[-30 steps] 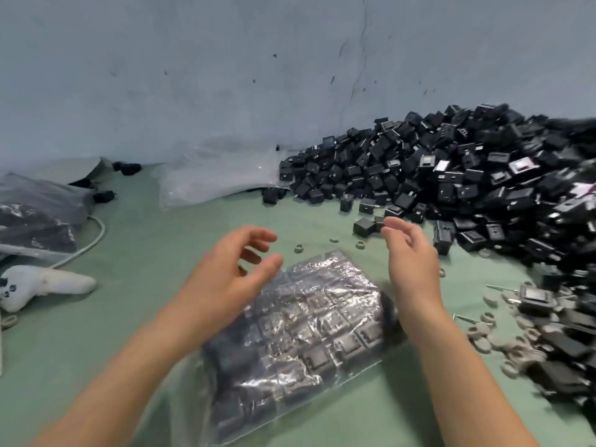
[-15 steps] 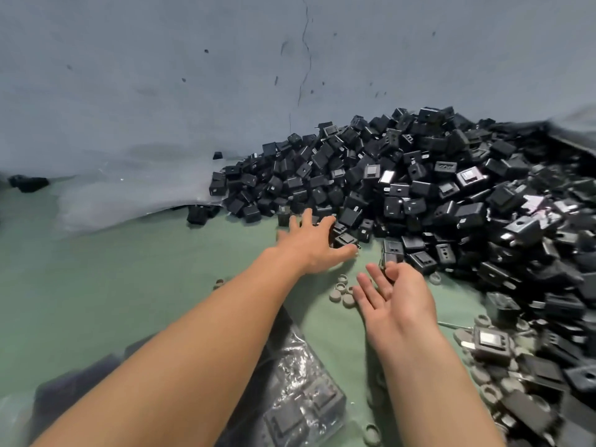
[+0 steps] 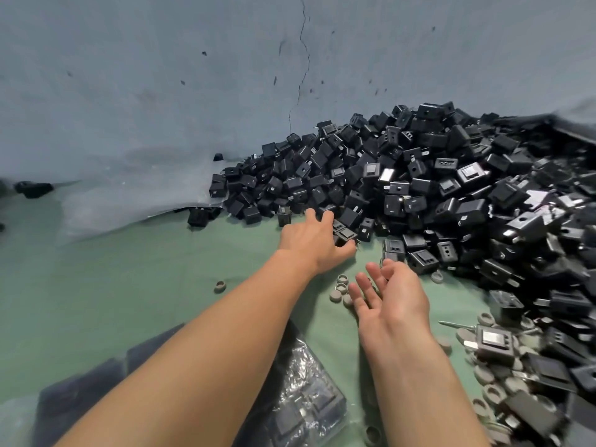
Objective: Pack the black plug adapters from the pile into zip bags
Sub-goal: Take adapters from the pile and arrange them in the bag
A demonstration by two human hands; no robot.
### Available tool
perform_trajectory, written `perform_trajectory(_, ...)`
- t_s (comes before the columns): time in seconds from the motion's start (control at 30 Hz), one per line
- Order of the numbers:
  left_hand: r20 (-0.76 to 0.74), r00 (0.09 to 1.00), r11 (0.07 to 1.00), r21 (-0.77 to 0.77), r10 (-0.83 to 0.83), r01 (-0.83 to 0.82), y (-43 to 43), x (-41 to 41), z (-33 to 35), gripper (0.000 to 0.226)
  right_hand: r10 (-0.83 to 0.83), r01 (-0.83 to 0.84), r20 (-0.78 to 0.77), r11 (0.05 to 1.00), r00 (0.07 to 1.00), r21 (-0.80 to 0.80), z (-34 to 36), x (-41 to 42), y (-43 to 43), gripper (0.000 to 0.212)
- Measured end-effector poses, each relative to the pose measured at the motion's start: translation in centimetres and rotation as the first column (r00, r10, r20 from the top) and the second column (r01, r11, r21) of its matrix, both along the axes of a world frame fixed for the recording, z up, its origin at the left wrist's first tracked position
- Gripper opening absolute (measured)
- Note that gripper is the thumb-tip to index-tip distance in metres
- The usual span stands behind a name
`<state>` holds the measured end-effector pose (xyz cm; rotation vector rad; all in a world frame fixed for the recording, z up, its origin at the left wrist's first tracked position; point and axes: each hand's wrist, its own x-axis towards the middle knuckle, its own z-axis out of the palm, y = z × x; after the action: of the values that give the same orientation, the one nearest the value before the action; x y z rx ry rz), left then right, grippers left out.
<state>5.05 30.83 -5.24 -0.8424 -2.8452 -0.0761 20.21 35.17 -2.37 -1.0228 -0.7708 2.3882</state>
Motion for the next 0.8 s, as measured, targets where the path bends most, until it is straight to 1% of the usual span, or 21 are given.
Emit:
perform_trajectory(0.1,0.041,0.997,0.998,0.001,0.064,-0.064,0.6,0.1,0.1,0.076,0.008,-0.008,-0.011,1.000,1.000,0.008,0.0,-0.1,-0.2,0.015)
perform_trajectory(0.2,0.120,0.988,0.995,0.029,0.094,-0.098,0.9,0.2,0.5,0.077,0.012,-0.012,-0.020,1.000,1.000,-0.002,0.1,0.1,-0.2,0.016)
perform_trajectory(0.27,0.206,0.974,0.989,0.095,0.091,-0.113,0.6,0.1,0.8,0.077,0.014,-0.015,-0.024,1.000,1.000,-0.021,0.1,0.2,-0.1,0.016)
perform_trajectory(0.3,0.291,0.953,0.977,0.165,0.083,-0.136,0.3,0.1,1.2,0.076,0.018,-0.019,-0.028,0.999,0.999,-0.030,0.1,0.3,-0.1,0.016)
perform_trajectory(0.33,0.400,0.915,0.951,0.263,0.049,-0.165,-0.1,0.0,1.7,0.073,0.023,-0.024,-0.036,0.999,0.999,-0.040,0.2,0.3,-0.1,0.016)
perform_trajectory(0.37,0.519,0.854,0.904,0.375,-0.021,-0.206,-0.7,-0.1,2.4,0.065,0.030,-0.033,-0.051,0.998,0.998,-0.048,0.2,0.3,-0.1,0.016)
perform_trajectory(0.4,0.613,0.783,0.837,0.480,-0.107,-0.262,-1.2,0.0,3.3,0.059,0.043,-0.047,-0.076,0.997,0.996,-0.056,0.3,0.3,-0.1,0.015)
perform_trajectory(0.43,0.669,0.718,0.769,0.558,-0.194,-0.312,-1.7,0.3,4.4,0.056,0.067,-0.074,-0.107,0.995,0.992,-0.063,0.4,0.2,-0.1,0.013)
perform_trajectory(0.47,0.682,0.682,0.729,0.604,-0.263,-0.323,-2.3,0.7,5.4,0.057,0.106,-0.118,-0.144,0.991,0.984,-0.071,0.6,0.2,-0.2,0.013)
perform_trajectory(0.5,0.660,0.685,0.727,0.628,-0.309,-0.278,-3.1,1.4,6.4,0.059,0.156,-0.174,-0.188,0.981,0.970,-0.082,0.8,0.2,-0.5,0.019)
perform_trajectory(0.57,0.531,0.774,0.779,0.621,-0.344,-0.080,-4.7,3.6,8.2,0.057,0.251,-0.294,-0.289,0.949,0.924,-0.115,1.1,0.3,-1.4,0.034)
perform_trajectory(0.6,0.447,0.827,0.820,0.571,-0.342,0.031,-5.6,5.0,8.8,0.056,0.294,-0.358,-0.359,0.925,0.886,-0.126,1.3,0.4,-1.9,0.042)
perform_trajectory(0.67,0.248,0.915,0.891,0.409,-0.318,0.198,-7.4,7.5,9.2,0.057,0.323,-0.460,-0.503,0.871,0.801,-0.173,1.7,0.5,-2.8,0.052)
perform_trajectory(0.7,0.149,0.938,0.910,0.330,-0.312,0.251,-8.5,8.7,9.1,0.060,0.321,-0.493,-0.544,0.846,0.775,-0.204,2.0,0.6,-3.4,0.052)
perform_trajectory(0.73,0.076,0.948,0.916,0.290,-0.310,0.277,-9.5,9.7,9.0,0.061,0.321,-0.514,-0.562,0.828,0.762,-0.225,2.3,0.7,-4.0,0.048)
perform_trajectory(0.8,0.013,0.957,0.905,0.329,-0.290,0.270,-11.8,11.2,8.7,0.060,0.337,-0.543,-0.576,0.808,0.745,-0.230,2.4,0.8,-5.5,0.043)
